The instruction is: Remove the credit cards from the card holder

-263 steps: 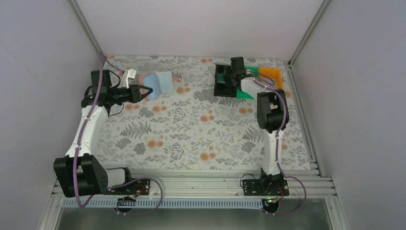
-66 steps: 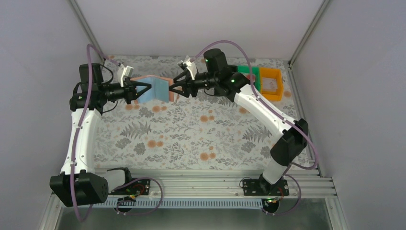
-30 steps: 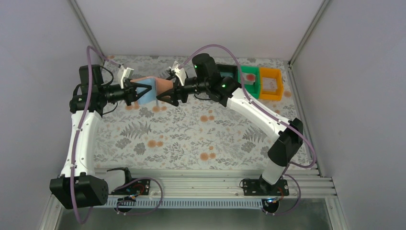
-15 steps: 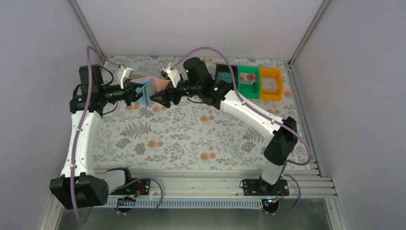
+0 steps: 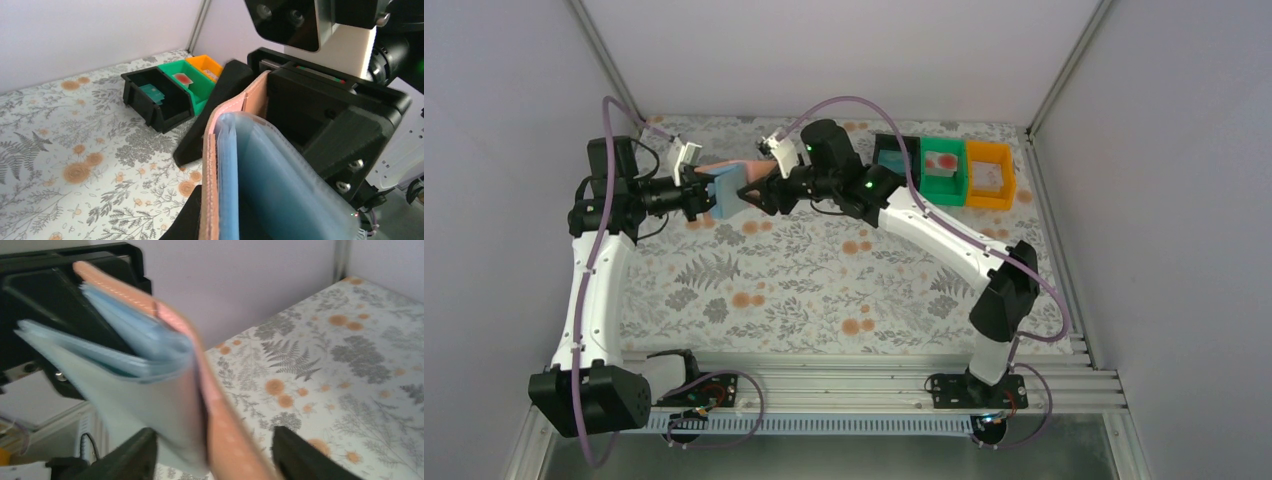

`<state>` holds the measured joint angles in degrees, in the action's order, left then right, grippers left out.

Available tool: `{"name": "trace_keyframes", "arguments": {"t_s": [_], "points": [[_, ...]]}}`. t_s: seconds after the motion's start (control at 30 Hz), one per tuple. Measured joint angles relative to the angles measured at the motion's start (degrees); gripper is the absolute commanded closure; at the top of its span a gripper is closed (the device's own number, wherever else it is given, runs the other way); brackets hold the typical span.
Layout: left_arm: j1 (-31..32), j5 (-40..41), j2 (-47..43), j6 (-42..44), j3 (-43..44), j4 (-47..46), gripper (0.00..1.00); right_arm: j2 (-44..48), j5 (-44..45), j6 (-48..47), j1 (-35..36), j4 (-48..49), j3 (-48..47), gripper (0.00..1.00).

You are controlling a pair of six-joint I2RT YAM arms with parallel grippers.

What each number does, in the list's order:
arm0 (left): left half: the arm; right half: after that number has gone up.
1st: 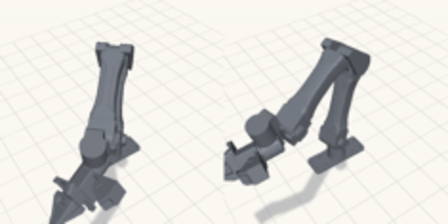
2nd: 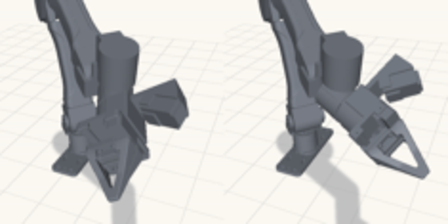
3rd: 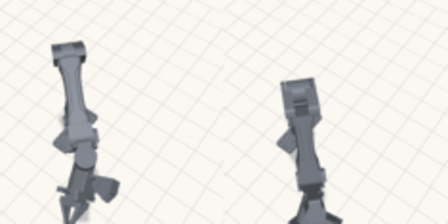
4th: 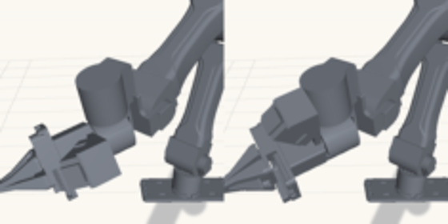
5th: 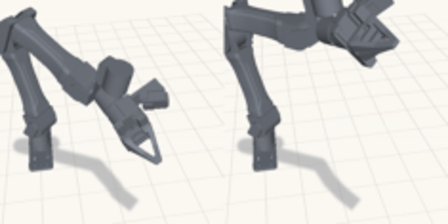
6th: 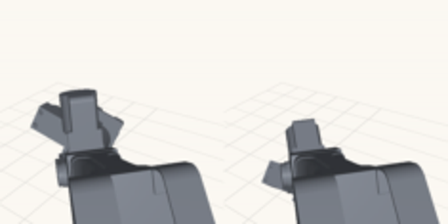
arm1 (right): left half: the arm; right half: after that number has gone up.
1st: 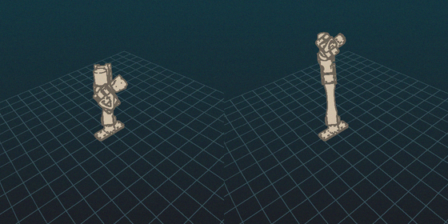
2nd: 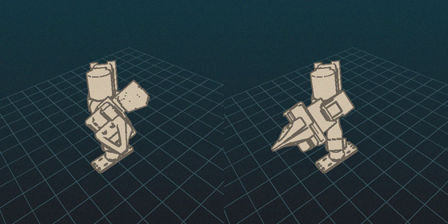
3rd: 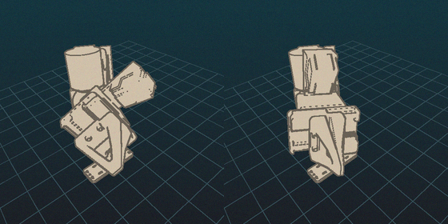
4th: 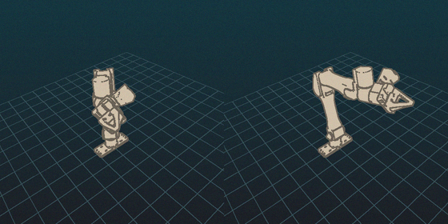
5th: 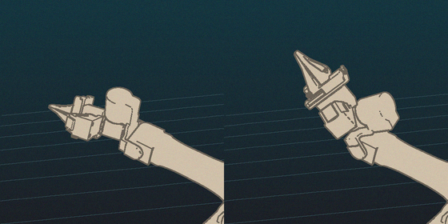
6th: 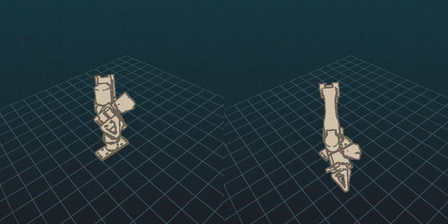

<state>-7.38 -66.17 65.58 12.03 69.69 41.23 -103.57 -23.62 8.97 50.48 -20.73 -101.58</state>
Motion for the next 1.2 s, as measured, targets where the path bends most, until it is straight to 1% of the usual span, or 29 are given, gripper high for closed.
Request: {"name": "trace_keyframes", "arguments": {"t_s": [0.07,0.13,0.23,0.3,0.37,0.47,0.57,0.7,0.8,0.83,0.93,1.03,1.07,1.1,1.2], "points": [[-0.02,-0.13,0.0,0.7,-0.04,0.09,0.93,-0.04,-1.57,0.22,0.02,0.0,-0.02,0.68],[-0.17,-0.72,-0.02,1.73,-0.04,0.22,0.82,-0.02,-3.19,0.59,-0.11,-0.31,0.0,0.77],[-0.7,-1.38,-0.07,3.8,0.52,1.64,0.57,0.35,-6.51,0.66,-0.66,-0.52,0.7,0.92],[-0.96,-2.36,0.02,5.57,1.79,3.67,0.41,0.59,-6.86,0.81,-1.33,-0.44,1.27,0.95],[-0.79,-3.93,0.0,7.37,3.8,6.08,0.3,1.03,-7.5,1.03,-2.73,-0.37,2.25,0.96],[-0.81,-5.35,-0.26,10.49,6.38,9.4,0.17,1.64,-8.17,1.05,-5.14,-0.72,3.23,0.96],[-0.87,-6.32,-0.94,13.11,7.04,11.74,0.12,2.08,-8.33,1.11,-6.6,-1.42,3.23,0.96],[-0.87,-5.66,-1.44,12.63,5.77,11.28,0.13,2.6,-9.42,1.53,-7.02,-1.62,3.23,0.96],[-0.83,-1.88,-1.42,10.95,4.26,9.57,0.18,3.08,-10.88,1.51,-7.02,-1.73,3.23,0.96],[-0.79,-0.17,-1.42,10.34,3.76,8.76,0.22,3.34,-11.34,1.51,-7.02,-1.77,3.23,0.96],[-0.35,2.75,-1.38,9.03,3.1,7.39,0.42,4.04,-12.85,1.44,-7.02,-1.75,3.23,0.96],[0.11,3.69,-1.36,8.61,3.1,7.15,0.61,4.57,-15.1,0.96,-7.02,-1.77,3.23,0.96],[0.17,3.65,-1.38,8.85,3.13,7.26,0.64,4.7,-15.91,0.61,-7.02,-1.81,3.23,0.96],[0.22,3.61,-1.38,8.79,3.15,7.41,0.66,4.79,-16.5,0.26,-7.02,-1.86,3.21,0.96],[0.13,1.88,-1.36,11.04,3.67,9.03,0.66,4.96,-18.62,-1.97,-7.02,-3.34,2.93,0.96]]}}
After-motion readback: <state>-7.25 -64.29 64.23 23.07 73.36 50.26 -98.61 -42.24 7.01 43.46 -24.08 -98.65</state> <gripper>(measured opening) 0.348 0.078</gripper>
